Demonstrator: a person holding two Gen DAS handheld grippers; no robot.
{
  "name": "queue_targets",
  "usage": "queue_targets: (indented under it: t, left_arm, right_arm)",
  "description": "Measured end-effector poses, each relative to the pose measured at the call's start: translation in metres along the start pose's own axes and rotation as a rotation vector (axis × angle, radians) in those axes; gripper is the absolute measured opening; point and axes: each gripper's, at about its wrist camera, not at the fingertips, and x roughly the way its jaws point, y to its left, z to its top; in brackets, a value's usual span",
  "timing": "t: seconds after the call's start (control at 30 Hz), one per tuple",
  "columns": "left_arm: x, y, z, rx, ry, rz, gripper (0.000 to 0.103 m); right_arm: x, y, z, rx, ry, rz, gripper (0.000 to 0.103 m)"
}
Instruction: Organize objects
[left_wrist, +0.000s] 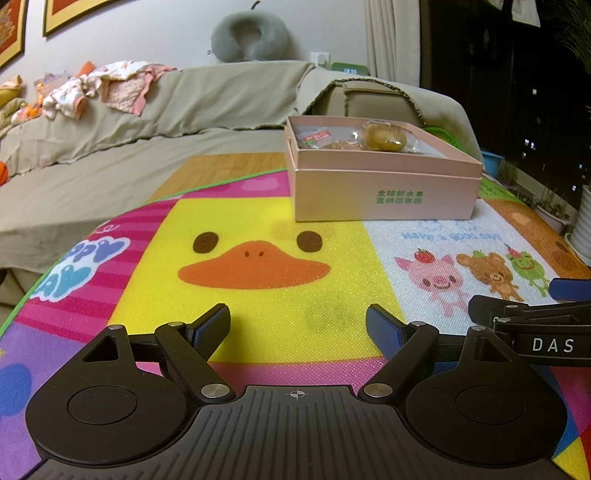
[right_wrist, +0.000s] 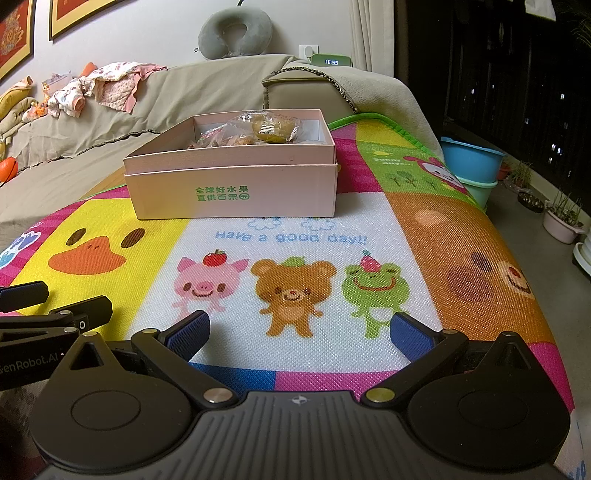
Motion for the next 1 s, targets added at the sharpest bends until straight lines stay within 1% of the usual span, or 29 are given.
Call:
queue_targets:
  t: [1.0]
  left_arm:
    - [0.0006,0.0008,0.0000,-0.007,0.000,-0.004,0.087]
  right_arm:
    - [0.0003,0.0001,0.0002,0.000,0.000,0.000,0.103]
